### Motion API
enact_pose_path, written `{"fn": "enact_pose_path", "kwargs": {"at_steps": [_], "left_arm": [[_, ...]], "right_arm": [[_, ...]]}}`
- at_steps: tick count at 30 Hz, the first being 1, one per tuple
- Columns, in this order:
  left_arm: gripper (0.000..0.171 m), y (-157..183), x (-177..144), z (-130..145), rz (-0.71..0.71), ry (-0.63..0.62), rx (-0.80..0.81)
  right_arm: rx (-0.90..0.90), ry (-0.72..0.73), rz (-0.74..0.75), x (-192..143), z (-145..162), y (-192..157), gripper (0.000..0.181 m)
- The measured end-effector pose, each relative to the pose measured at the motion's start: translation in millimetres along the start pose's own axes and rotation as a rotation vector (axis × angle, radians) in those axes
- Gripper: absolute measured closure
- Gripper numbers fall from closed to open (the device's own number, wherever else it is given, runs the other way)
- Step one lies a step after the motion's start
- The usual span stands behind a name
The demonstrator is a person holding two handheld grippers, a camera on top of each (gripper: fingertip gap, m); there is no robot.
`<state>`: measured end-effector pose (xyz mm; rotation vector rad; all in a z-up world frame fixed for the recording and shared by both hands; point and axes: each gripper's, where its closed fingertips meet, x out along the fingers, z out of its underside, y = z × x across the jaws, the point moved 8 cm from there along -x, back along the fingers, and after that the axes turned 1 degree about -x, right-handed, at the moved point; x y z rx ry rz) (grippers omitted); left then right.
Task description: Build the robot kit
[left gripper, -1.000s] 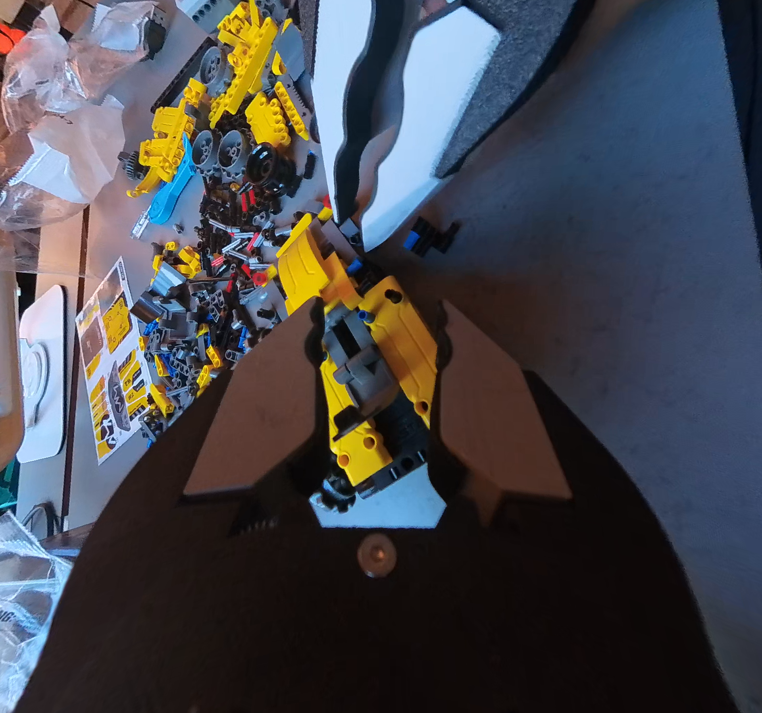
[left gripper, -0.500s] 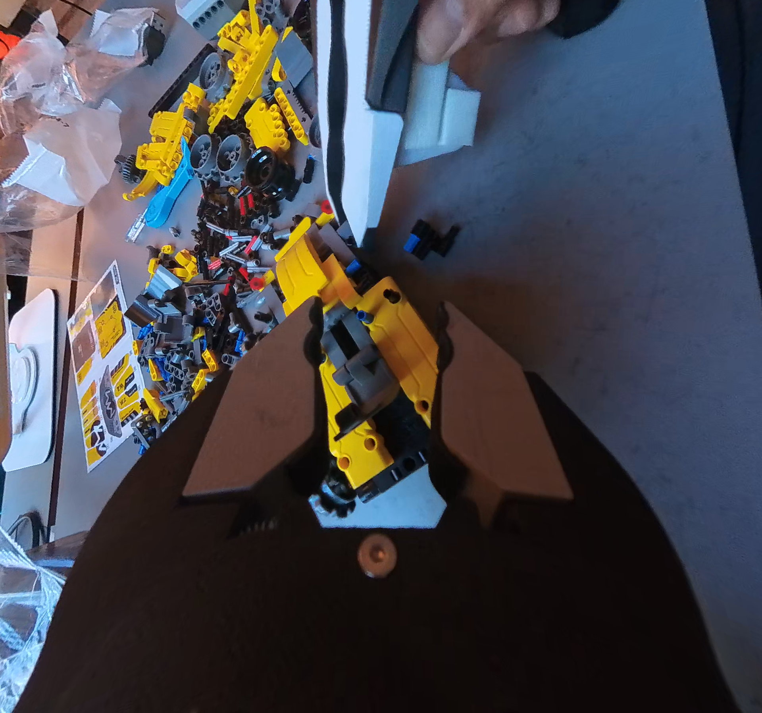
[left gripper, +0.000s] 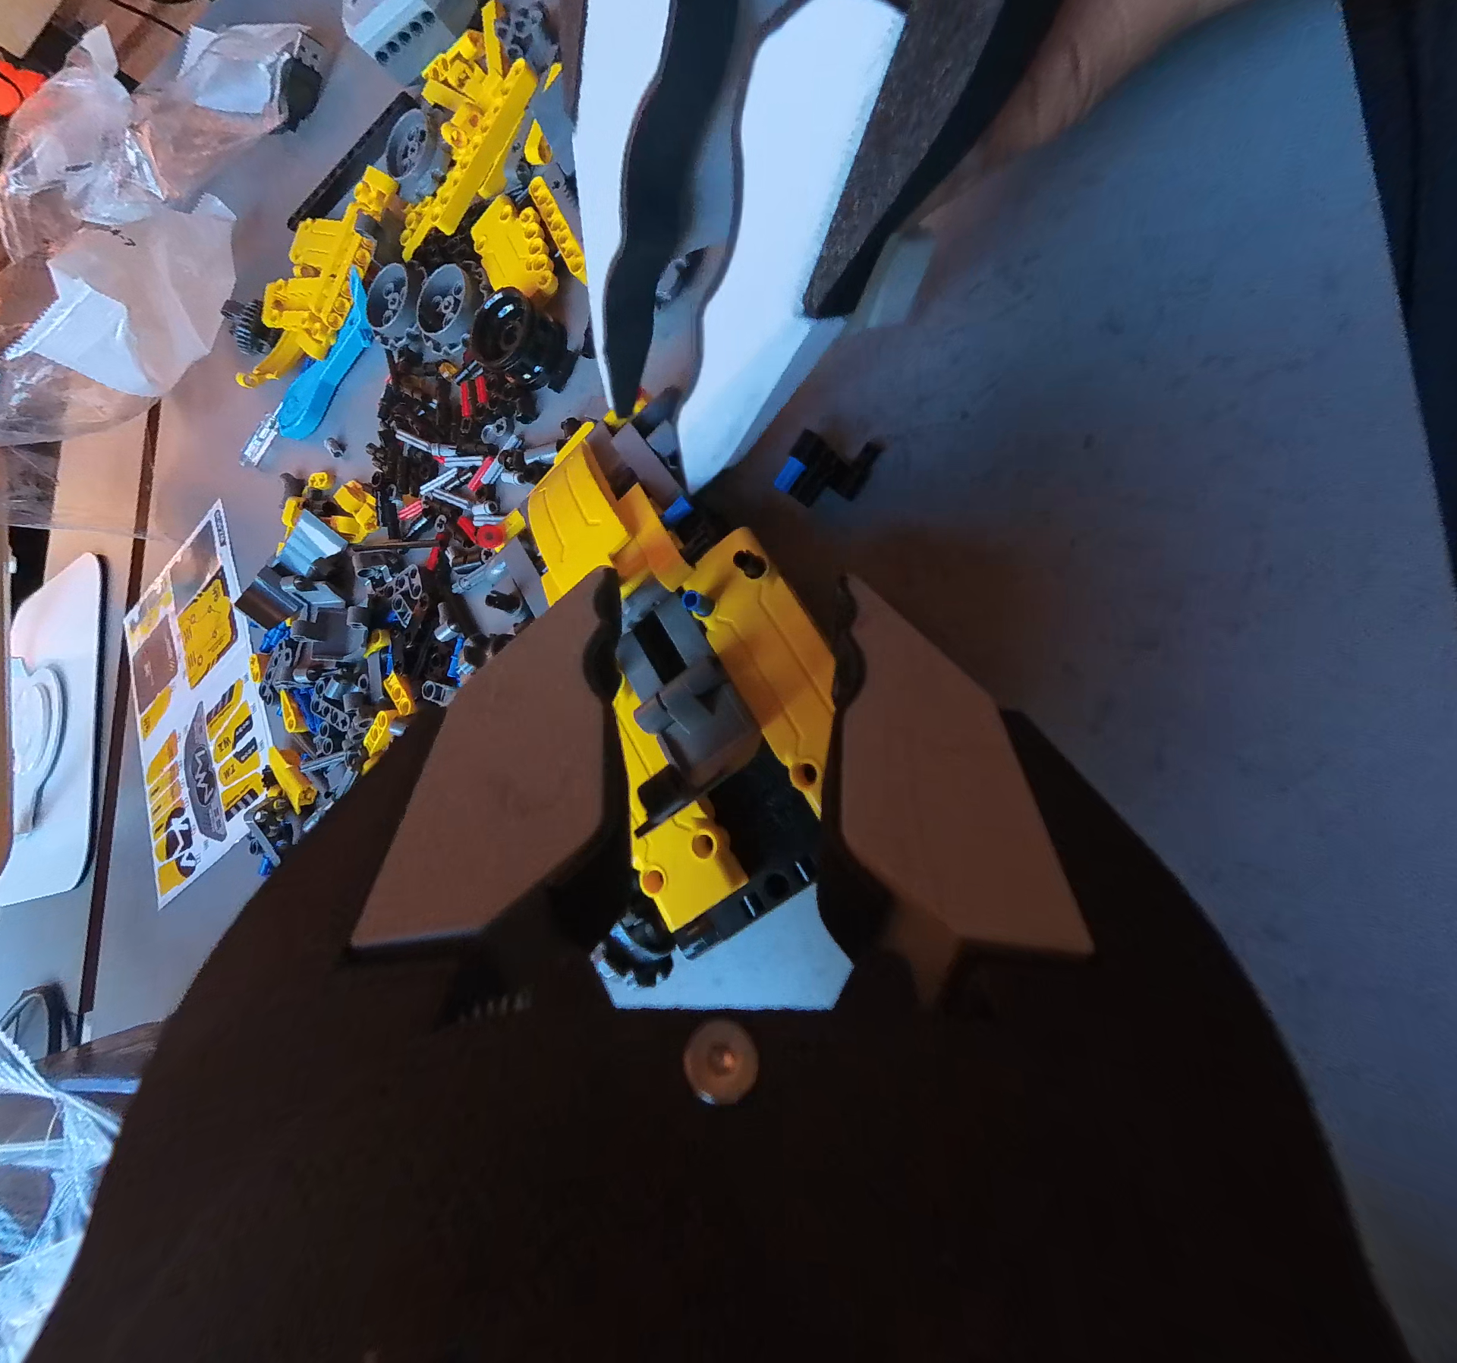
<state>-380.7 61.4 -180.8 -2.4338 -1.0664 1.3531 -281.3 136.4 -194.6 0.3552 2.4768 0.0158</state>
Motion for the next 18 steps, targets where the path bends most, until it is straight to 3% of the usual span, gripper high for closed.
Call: {"fn": "enact_pose_path", "kwargs": {"at_steps": [11, 18], "left_arm": [[0.124, 1.2, 1.2, -0.3, -0.008, 0.016, 0.003], [0.122, 6.3, 3.4, -7.6, -0.033, 0.005, -0.033]], "right_arm": [[0.296, 0.033, -0.23, 1.5, 3.0, 19.3, 0.149], [0.267, 0.026, -0.222, 1.9, 2.7, 19.1, 0.149]]}}
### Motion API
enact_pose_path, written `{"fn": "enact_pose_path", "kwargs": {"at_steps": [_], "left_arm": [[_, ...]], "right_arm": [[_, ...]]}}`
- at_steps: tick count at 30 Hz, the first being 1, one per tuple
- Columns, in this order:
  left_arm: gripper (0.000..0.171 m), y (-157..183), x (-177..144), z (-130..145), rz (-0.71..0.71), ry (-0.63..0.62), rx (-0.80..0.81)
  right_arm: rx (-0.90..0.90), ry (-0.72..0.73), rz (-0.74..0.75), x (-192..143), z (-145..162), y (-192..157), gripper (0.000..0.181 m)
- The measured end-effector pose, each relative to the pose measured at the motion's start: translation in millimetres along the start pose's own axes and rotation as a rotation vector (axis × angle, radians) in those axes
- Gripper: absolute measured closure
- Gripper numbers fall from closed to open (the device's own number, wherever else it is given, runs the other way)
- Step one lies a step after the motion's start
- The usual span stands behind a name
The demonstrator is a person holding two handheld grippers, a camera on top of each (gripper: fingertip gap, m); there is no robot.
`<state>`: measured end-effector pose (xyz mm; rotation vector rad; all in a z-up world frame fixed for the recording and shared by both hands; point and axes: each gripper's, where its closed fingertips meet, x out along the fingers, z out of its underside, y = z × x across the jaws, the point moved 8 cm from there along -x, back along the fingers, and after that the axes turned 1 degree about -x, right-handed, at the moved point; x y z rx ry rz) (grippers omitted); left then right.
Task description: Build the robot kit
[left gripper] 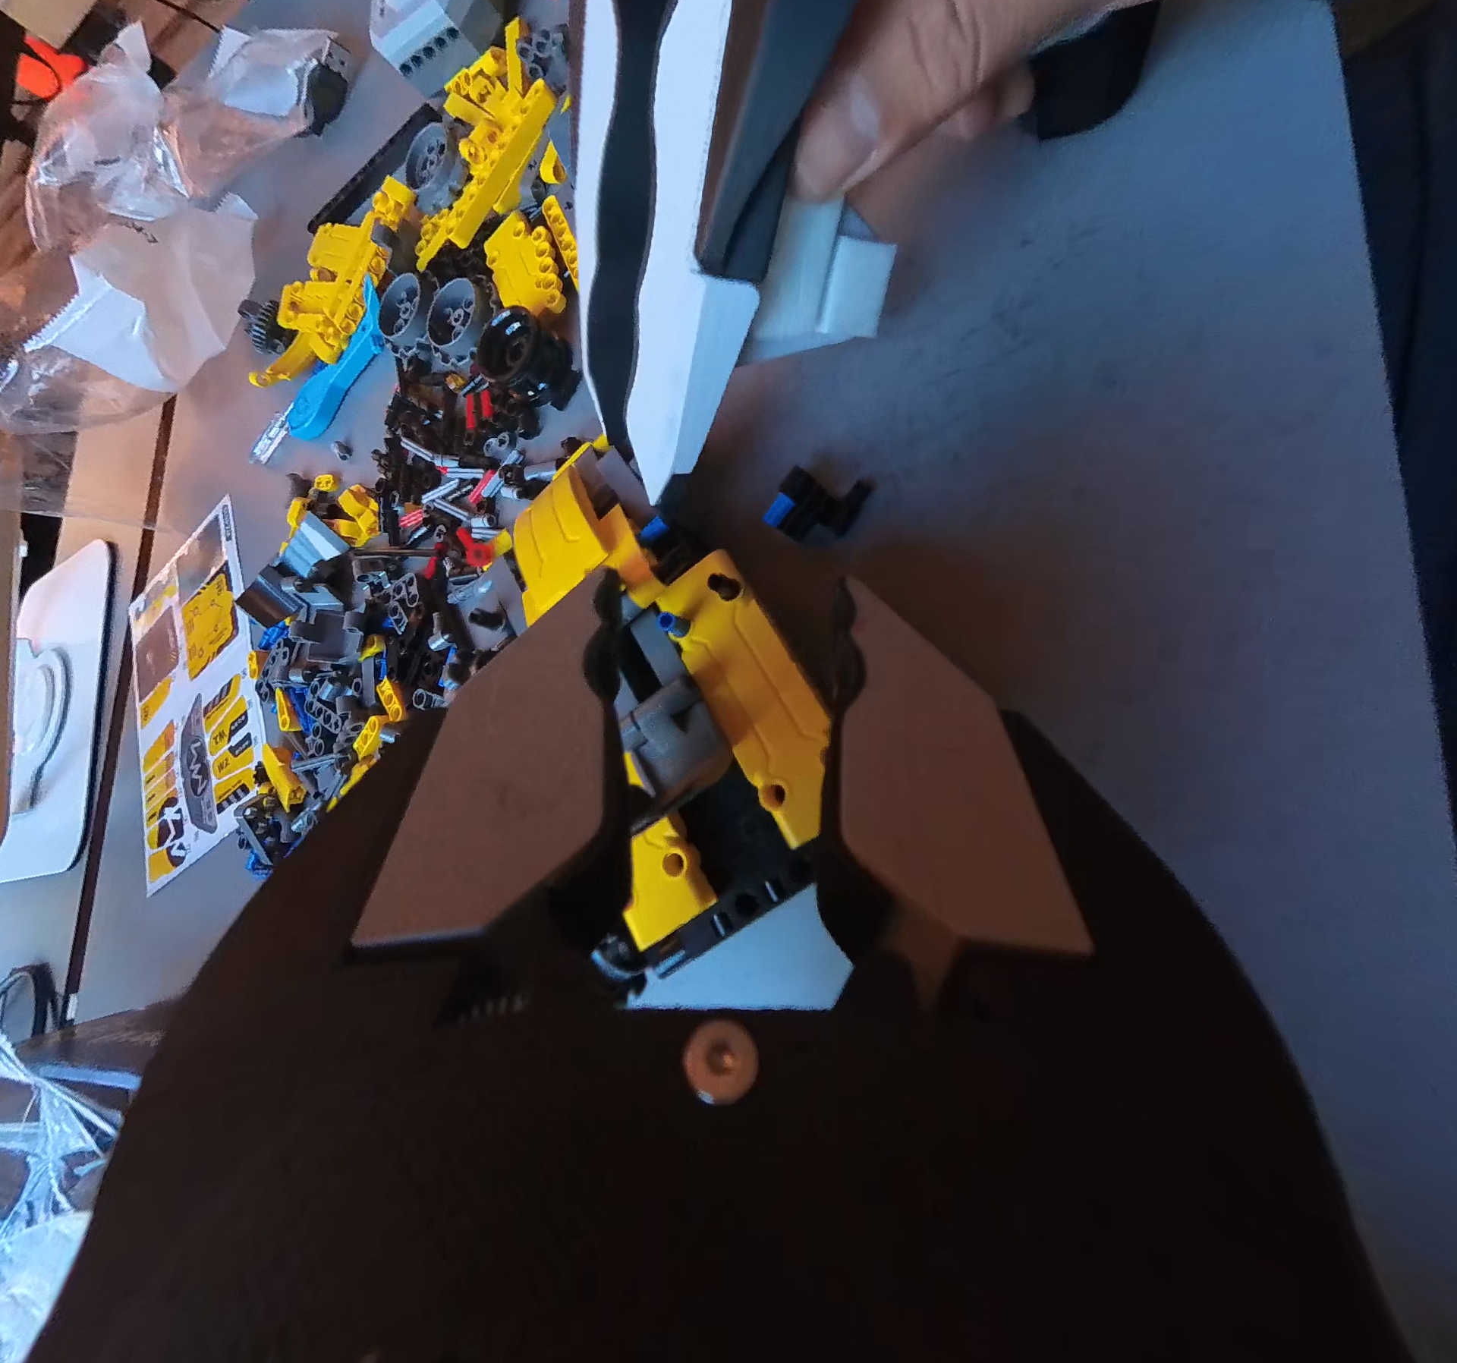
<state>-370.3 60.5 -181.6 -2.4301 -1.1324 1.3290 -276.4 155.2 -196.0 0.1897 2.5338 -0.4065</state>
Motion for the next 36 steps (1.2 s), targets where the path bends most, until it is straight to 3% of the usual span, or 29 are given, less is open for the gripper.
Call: {"fn": "enact_pose_path", "kwargs": {"at_steps": [11, 24, 36], "left_arm": [[0.109, 3.1, 7.0, -0.9, 0.009, 0.04, -0.04], [0.112, -0.2, 6.5, 1.3, 0.047, 0.111, -0.132], [0.112, 7.0, 5.5, -4.2, 0.039, 0.1, -0.132]], "right_arm": [[-0.008, -0.014, -0.011, 0.7, -0.9, 0.9, 0.149], [0.001, -0.031, -0.038, 1.3, -2.3, 3.4, 0.149], [-0.018, -0.035, -0.026, -5.5, 2.6, -0.7, 0.149]]}}
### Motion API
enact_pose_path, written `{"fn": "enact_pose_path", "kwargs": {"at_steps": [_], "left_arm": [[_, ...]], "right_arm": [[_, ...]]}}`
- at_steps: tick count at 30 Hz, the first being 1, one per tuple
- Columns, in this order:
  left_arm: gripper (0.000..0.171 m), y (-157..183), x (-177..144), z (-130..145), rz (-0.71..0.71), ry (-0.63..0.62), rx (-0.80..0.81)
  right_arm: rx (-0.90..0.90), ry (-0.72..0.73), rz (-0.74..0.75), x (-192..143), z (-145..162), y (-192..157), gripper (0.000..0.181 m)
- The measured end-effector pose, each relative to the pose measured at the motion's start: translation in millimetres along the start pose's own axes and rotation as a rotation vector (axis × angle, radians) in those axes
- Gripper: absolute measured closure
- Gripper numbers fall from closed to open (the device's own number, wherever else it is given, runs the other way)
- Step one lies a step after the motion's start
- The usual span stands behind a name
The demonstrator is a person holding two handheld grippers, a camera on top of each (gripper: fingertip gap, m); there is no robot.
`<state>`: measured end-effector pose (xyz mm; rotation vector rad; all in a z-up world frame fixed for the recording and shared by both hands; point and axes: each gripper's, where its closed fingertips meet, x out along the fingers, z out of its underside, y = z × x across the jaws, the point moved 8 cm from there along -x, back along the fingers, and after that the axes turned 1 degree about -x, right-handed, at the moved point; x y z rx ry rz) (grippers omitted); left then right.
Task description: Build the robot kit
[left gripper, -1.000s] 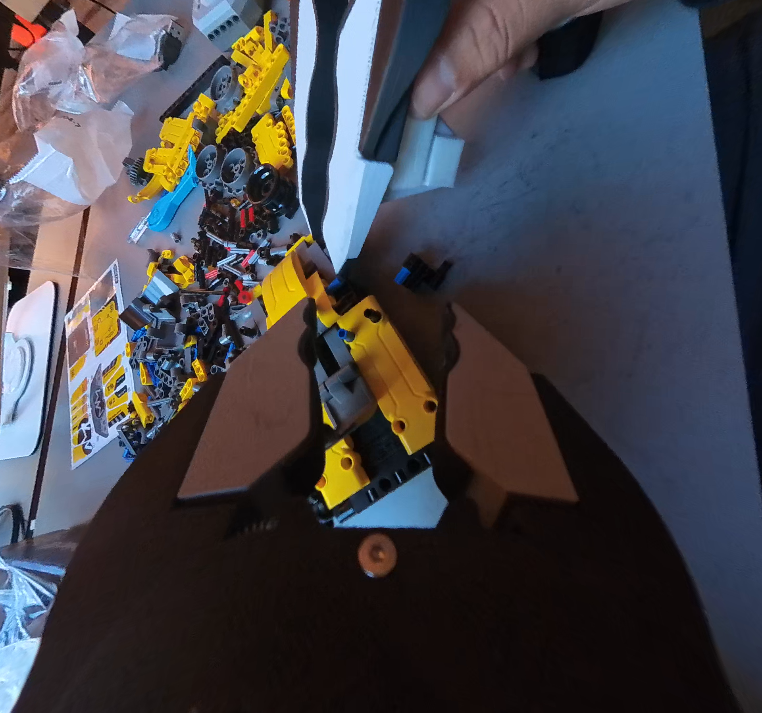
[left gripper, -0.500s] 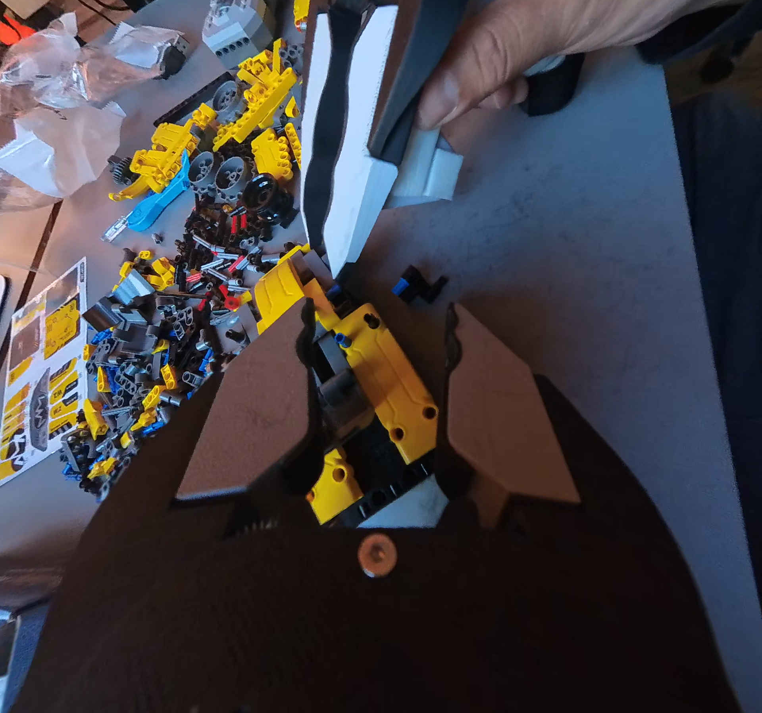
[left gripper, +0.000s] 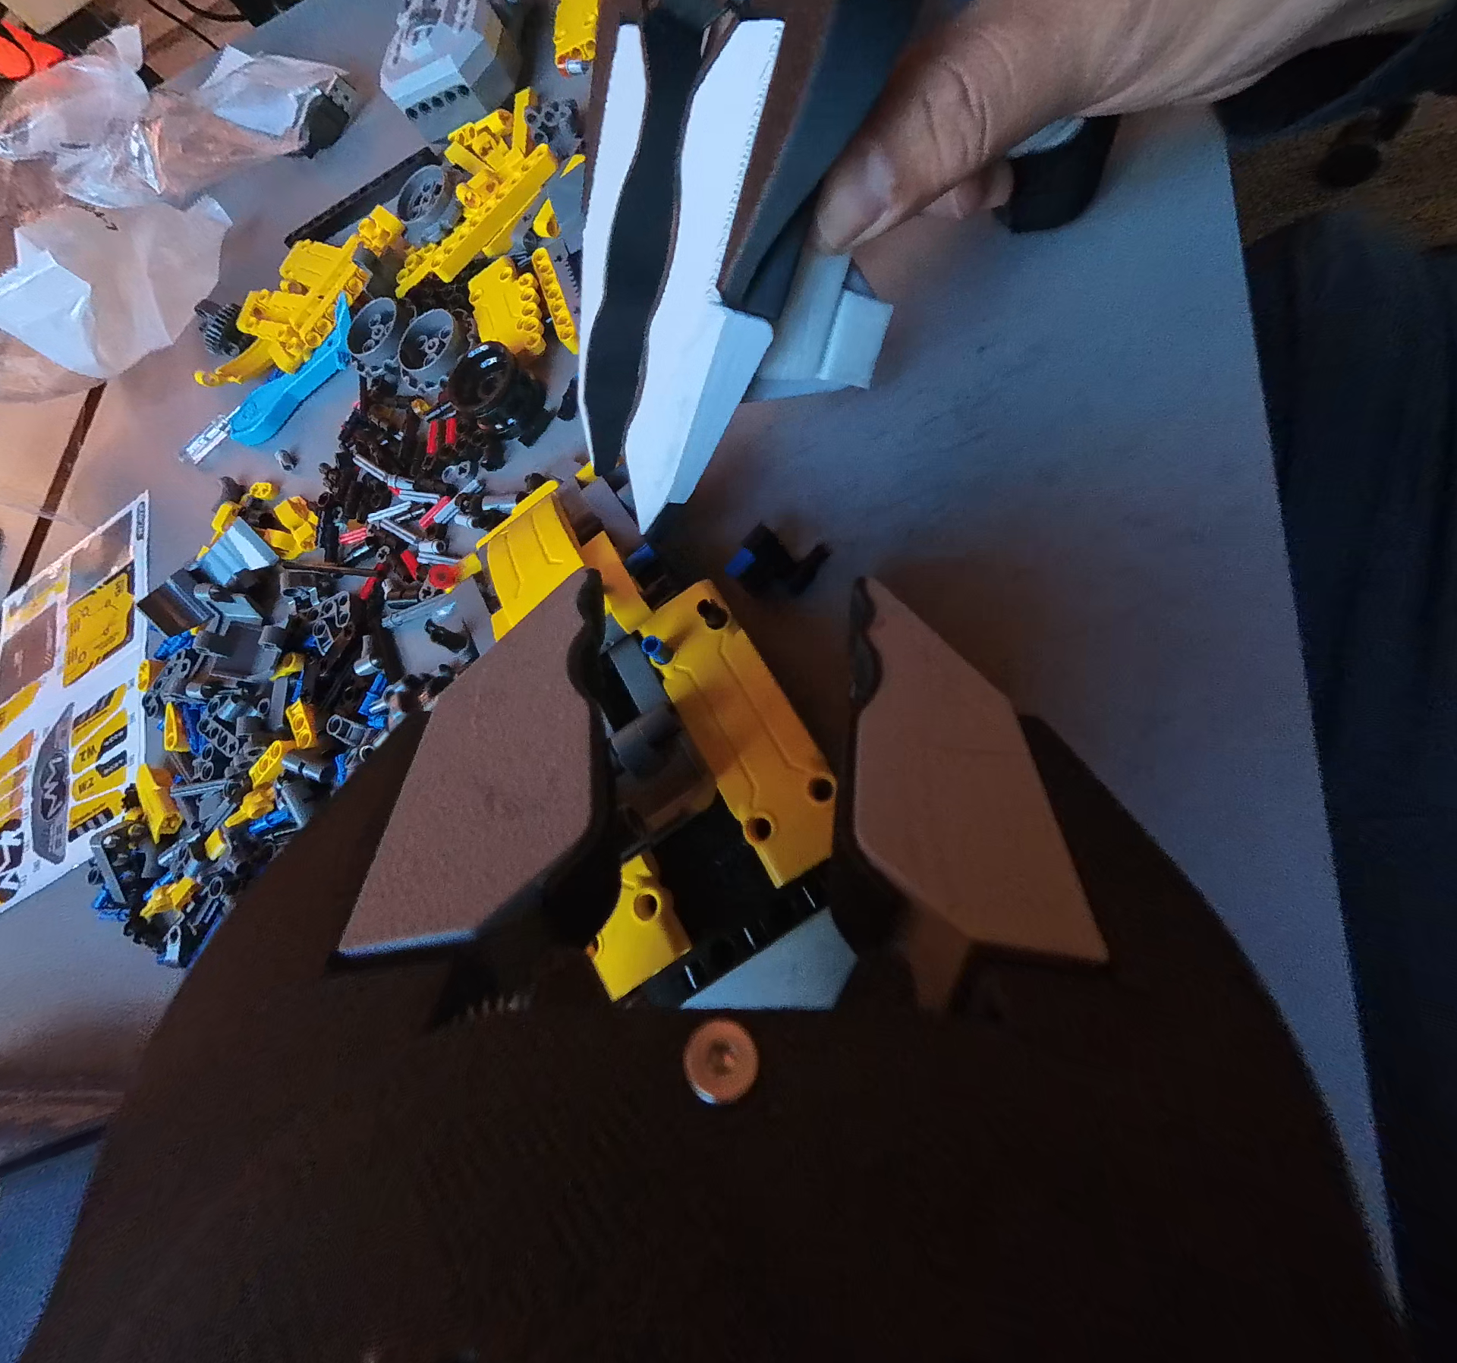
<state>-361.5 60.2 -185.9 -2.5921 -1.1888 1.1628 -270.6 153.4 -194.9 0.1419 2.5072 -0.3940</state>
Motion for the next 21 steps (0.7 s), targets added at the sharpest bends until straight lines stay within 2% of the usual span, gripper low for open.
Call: {"fn": "enact_pose_path", "kwargs": {"at_steps": [21], "left_arm": [[0.111, 4.2, 1.6, -2.3, -0.034, -0.006, -0.007]], "right_arm": [[0.015, 0.004, -0.006, -0.1, 0.3, 1.0, 0.148]]}}
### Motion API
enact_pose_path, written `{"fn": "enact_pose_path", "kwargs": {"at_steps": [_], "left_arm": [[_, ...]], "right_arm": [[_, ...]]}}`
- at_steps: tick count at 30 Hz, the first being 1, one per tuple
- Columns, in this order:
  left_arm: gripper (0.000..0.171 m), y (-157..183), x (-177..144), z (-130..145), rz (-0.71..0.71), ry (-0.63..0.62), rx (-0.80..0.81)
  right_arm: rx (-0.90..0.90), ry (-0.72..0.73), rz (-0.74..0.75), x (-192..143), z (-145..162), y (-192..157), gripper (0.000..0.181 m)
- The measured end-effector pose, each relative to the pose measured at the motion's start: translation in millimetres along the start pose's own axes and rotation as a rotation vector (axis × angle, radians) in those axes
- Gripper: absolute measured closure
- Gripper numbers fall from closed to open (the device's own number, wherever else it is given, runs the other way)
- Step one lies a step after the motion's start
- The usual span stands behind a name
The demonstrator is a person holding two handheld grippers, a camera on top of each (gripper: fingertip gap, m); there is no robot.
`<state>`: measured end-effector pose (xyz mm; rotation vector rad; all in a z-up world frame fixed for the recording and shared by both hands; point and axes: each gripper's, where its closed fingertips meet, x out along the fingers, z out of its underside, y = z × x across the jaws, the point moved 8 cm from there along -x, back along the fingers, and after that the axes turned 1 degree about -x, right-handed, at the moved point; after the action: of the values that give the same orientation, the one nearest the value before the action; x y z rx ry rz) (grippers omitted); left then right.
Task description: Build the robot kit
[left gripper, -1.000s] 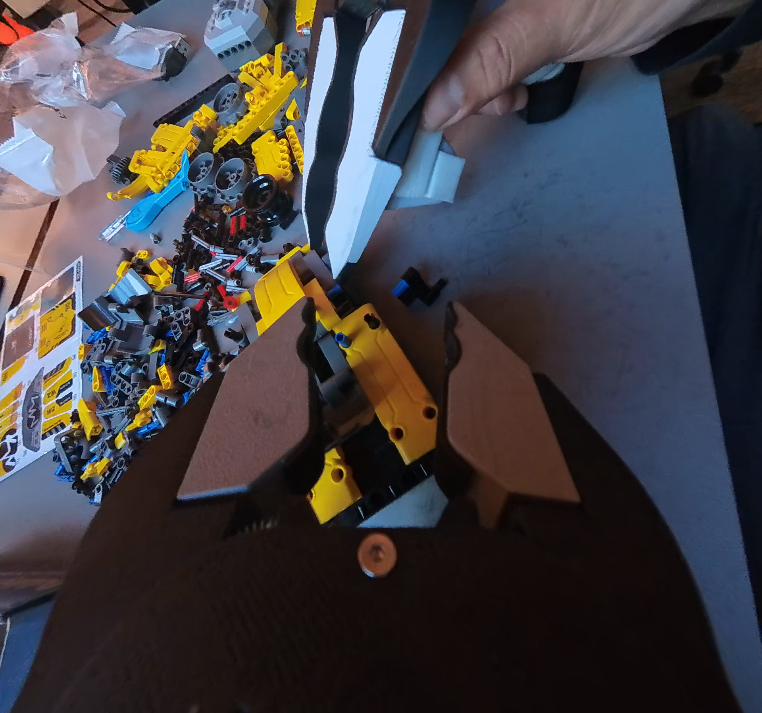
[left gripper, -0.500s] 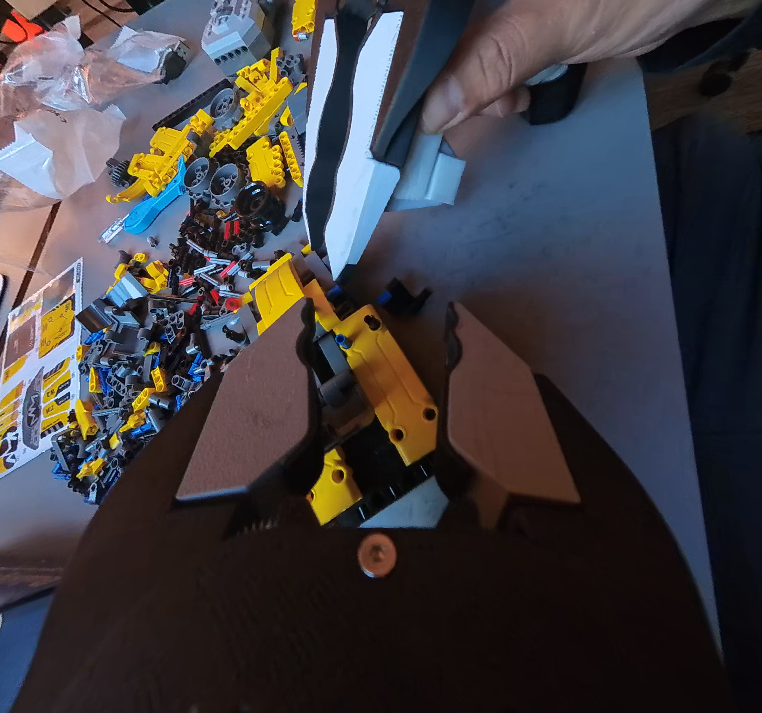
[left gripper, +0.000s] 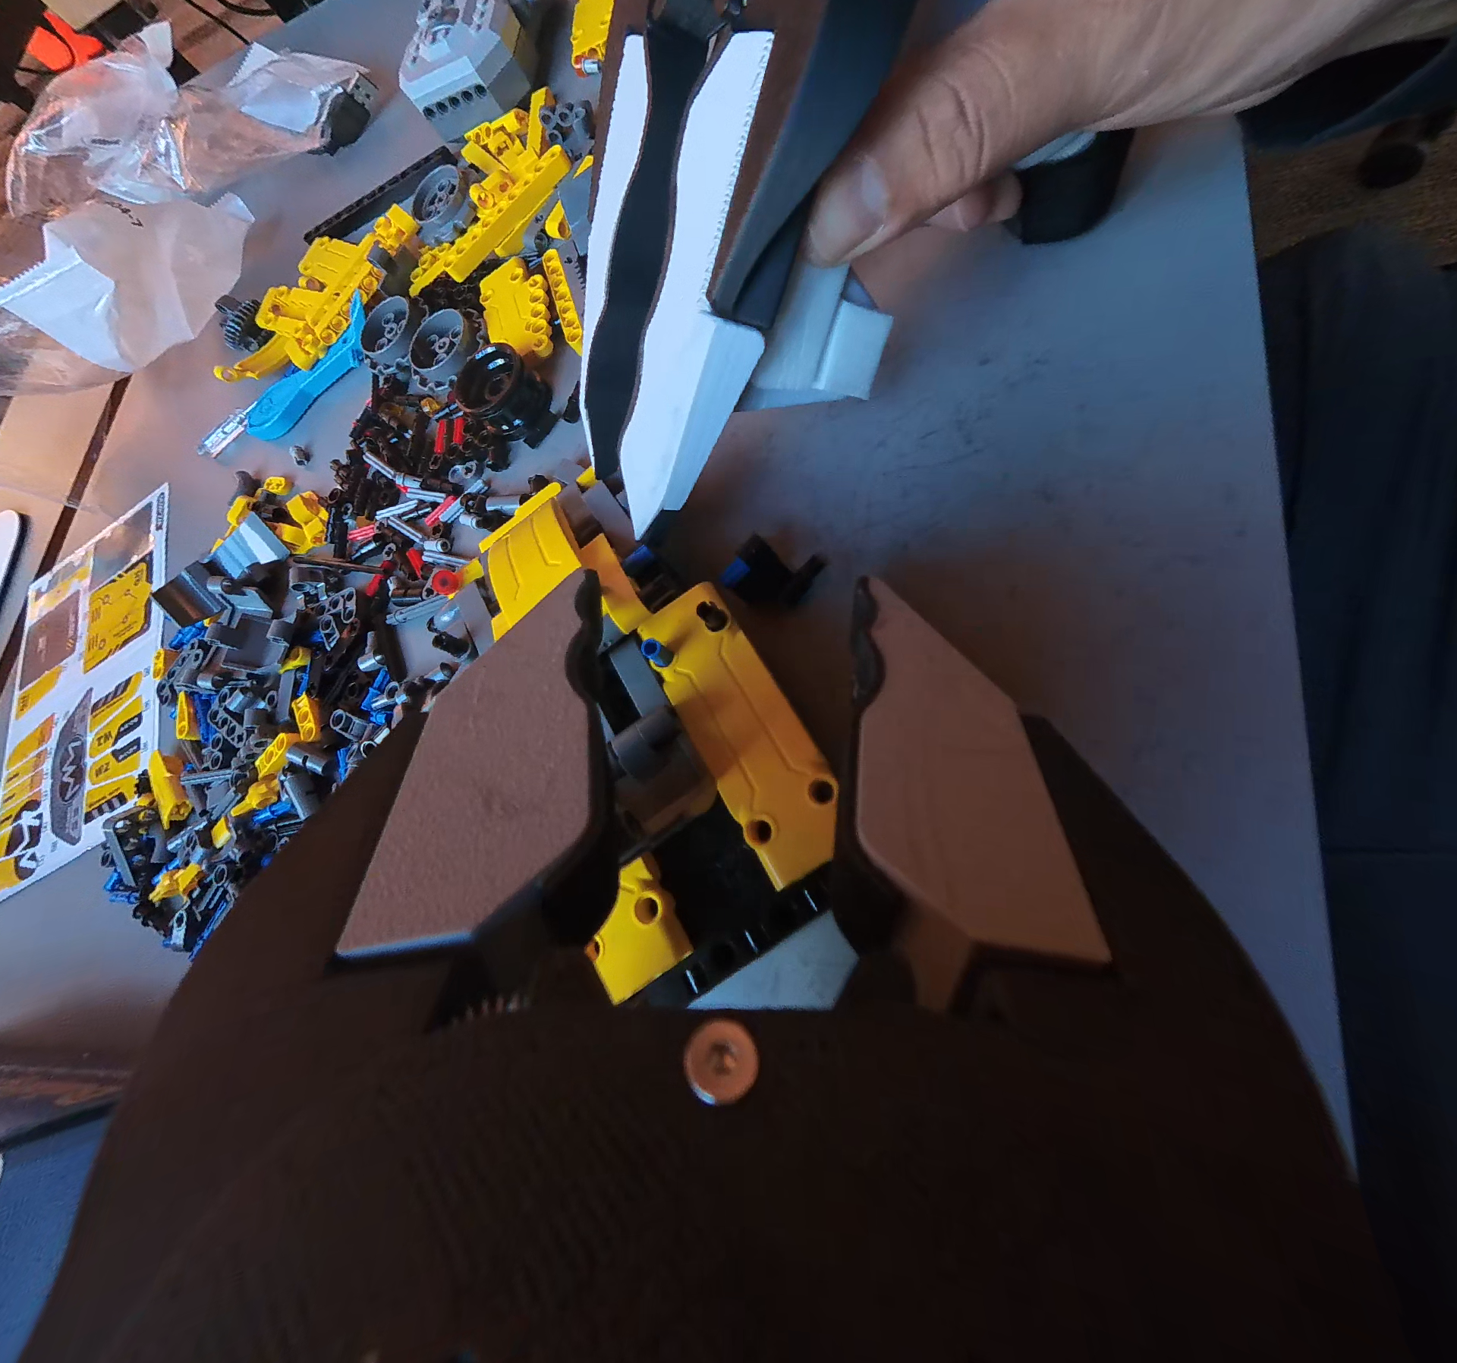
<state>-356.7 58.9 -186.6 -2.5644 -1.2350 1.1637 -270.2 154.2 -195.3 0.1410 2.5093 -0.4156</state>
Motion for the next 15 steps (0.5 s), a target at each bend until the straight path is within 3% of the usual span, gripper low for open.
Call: {"fn": "enact_pose_path", "kwargs": {"at_steps": [15], "left_arm": [[0.111, -0.5, 0.2, 0.1, 0.007, 0.003, -0.005]], "right_arm": [[0.007, 0.001, -0.009, 0.0, 0.0, 0.6, 0.148]]}}
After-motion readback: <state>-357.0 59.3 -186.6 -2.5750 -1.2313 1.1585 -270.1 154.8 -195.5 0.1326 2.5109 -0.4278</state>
